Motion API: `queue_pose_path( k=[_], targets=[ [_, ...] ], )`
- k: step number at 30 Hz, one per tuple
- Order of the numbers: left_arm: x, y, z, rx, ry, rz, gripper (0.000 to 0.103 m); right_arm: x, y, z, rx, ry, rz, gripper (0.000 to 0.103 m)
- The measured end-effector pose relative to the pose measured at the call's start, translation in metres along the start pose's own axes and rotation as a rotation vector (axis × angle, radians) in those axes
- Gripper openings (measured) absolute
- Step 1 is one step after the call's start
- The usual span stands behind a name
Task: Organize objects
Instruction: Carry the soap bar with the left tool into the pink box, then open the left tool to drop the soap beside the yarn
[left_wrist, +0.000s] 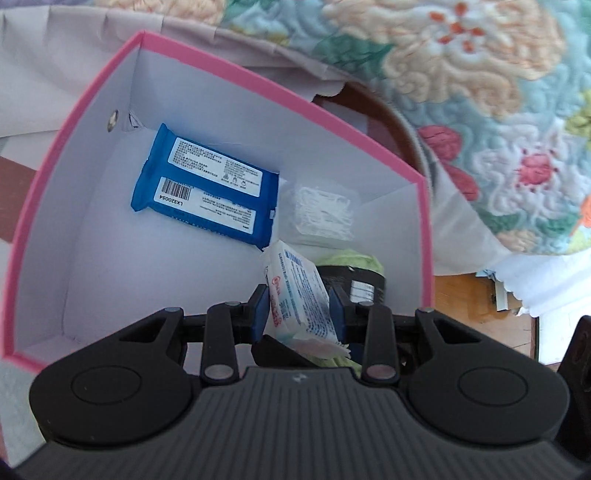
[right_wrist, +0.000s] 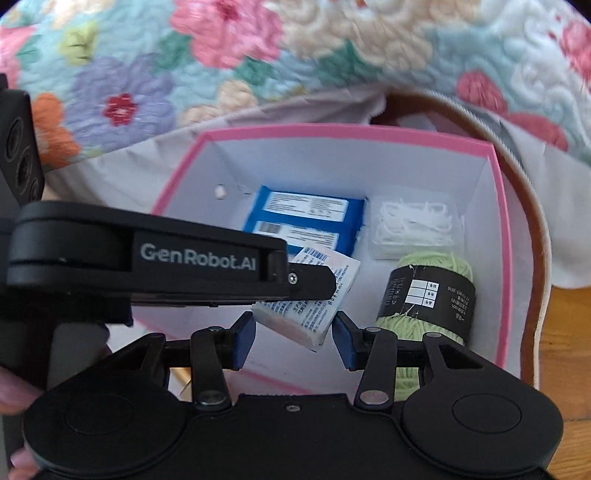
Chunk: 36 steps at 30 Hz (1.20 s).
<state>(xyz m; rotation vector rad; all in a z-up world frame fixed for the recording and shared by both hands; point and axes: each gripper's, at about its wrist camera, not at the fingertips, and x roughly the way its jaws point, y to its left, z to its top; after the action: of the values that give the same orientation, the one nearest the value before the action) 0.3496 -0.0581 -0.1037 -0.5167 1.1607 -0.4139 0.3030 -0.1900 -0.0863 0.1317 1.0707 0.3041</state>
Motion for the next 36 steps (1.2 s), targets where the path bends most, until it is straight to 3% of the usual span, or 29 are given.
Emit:
queue_pose_path(
  k=[8, 11, 14, 16, 22, 27, 36],
  targets=[
    [0.023, 0.009, 0.002, -0.024, 0.034, -0.038, 0.032, 0.027, -0.011, -0.001, 0.009, 0.025, -0.067, 0.05],
    [0.03, 0.008, 0.002, -0.01, 0.027, -0.006, 0.032, 0.035, -0.006, -0.001, -0.045, 0.023, -0.108, 0.05],
    [0.03, 0.005, 0.003, 0.015, 0.005, 0.051, 0.038, 0.043, 0.002, -0.004, -0.169, 0.008, -0.155, 0.052],
    [0.024, -0.002, 0.002, 0.056, -0.008, 0.097, 0.041, 0.04, 0.001, -0.005, -0.179, 0.001, -0.156, 0.055],
    [-0.007, -0.019, -0.006, 0.135, 0.006, 0.16, 0.042, 0.003, -0.006, -0.008, -0.161, -0.053, -0.109, 0.057],
    [-0.046, -0.02, -0.014, 0.1, 0.039, 0.09, 0.044, -0.04, -0.003, -0.02, -0.17, -0.088, -0.056, 0.057],
    [-0.132, -0.041, -0.042, 0.226, 0.028, 0.155, 0.047, -0.132, 0.032, -0.039, -0.258, -0.143, 0.013, 0.057]
  ],
)
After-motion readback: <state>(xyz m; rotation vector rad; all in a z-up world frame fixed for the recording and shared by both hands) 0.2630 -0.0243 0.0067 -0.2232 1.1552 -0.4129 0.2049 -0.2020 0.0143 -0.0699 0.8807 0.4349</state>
